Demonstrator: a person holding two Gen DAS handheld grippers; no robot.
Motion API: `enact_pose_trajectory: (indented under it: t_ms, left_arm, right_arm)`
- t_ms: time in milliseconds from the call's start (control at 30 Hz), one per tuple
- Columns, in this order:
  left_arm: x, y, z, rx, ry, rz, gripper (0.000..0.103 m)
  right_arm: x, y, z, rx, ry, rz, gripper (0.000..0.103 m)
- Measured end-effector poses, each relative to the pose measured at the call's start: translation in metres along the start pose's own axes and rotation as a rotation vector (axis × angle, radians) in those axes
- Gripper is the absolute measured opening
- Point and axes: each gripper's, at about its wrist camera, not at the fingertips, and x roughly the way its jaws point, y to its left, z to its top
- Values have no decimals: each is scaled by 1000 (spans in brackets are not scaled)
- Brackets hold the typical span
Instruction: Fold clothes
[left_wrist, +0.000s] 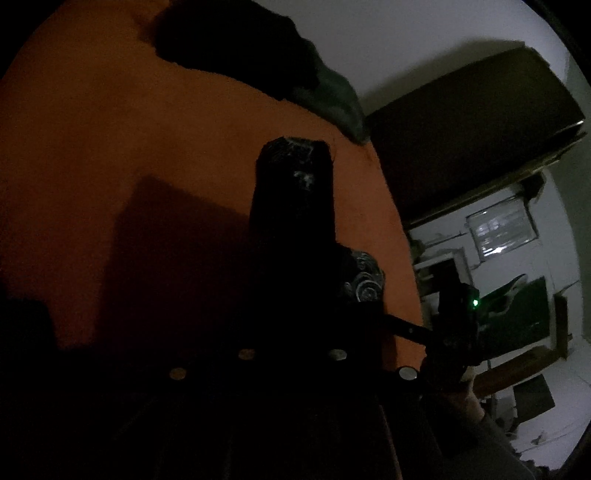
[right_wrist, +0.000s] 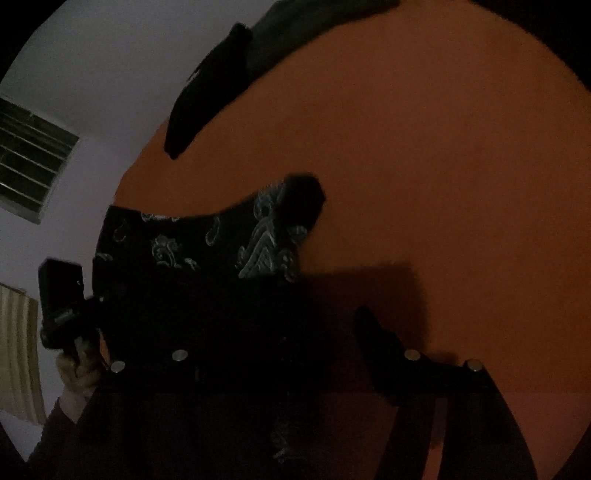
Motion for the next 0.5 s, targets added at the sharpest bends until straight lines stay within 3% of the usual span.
enact_pose_trajectory:
  t_ms: [33,100,133,233,367,500]
  left_arm:
    - [2,1,3,-6,-9,-7,8]
    - [-3,-6,3,21,-42,-40,6]
    - [-7,-9,2,38,-61,-59,5]
    - [-1,-4,6,33,-50,-15,5]
    - [12,7,12,15,-23,61,6]
    - [18,13,20,-1,-10,141,7]
  right_arm:
    - [4,-1,0,10,-7,29,64]
    - [12,0,1,26,-18,56,38]
    - [15,2,1,19,-16,55,0]
    - [2,15,-3,-31,-92,55,1]
    - [-44,27,-12,-82,-238,140,1]
    - [-9,25,4,-129,-129,-16,1]
